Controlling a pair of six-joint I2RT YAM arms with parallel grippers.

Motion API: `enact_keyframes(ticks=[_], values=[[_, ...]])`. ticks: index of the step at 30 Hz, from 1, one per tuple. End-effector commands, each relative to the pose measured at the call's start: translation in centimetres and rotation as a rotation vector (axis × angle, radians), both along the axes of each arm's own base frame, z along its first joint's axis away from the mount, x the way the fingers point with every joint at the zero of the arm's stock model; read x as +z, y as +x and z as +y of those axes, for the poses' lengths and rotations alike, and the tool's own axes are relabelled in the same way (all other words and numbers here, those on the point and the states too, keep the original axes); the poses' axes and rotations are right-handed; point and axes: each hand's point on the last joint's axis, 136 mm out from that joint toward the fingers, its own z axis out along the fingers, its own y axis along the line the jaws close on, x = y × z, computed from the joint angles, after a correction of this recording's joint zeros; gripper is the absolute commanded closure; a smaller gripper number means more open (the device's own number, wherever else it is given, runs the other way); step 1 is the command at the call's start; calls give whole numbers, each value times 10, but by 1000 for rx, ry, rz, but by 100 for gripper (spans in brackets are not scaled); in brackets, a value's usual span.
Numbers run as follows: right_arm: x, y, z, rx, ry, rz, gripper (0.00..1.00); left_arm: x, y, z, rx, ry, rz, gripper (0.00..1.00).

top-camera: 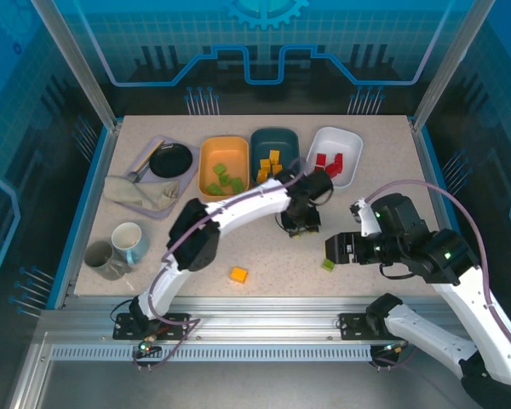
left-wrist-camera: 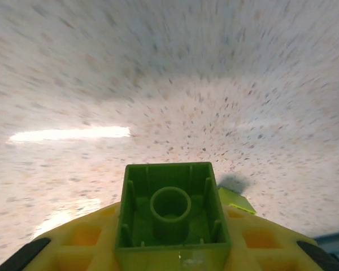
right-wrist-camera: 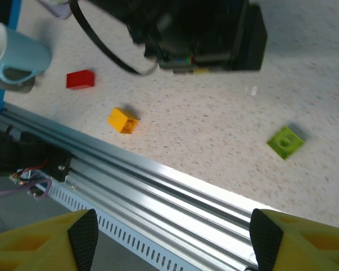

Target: Sort the legos into containers by color

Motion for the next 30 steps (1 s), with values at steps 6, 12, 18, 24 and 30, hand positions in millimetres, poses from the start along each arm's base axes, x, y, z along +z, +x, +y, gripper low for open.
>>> enact_keyframes(ticks=[6,12,18,24,30], values=[[25,32,76,209,20,-185,26,44,60,109,135,23,-105,69],[23,61,135,280,59,-218,25,47,107,170,246,33,-143,69],[19,105,171,272,45,-267,24,35,152,212,320,38,-151,68],[18,172,183,160,99,-338,22,18,193,233,347,31,-160,68],[0,227,177,47,109,-293,22,-3,227,232,348,-4,-180,67]])
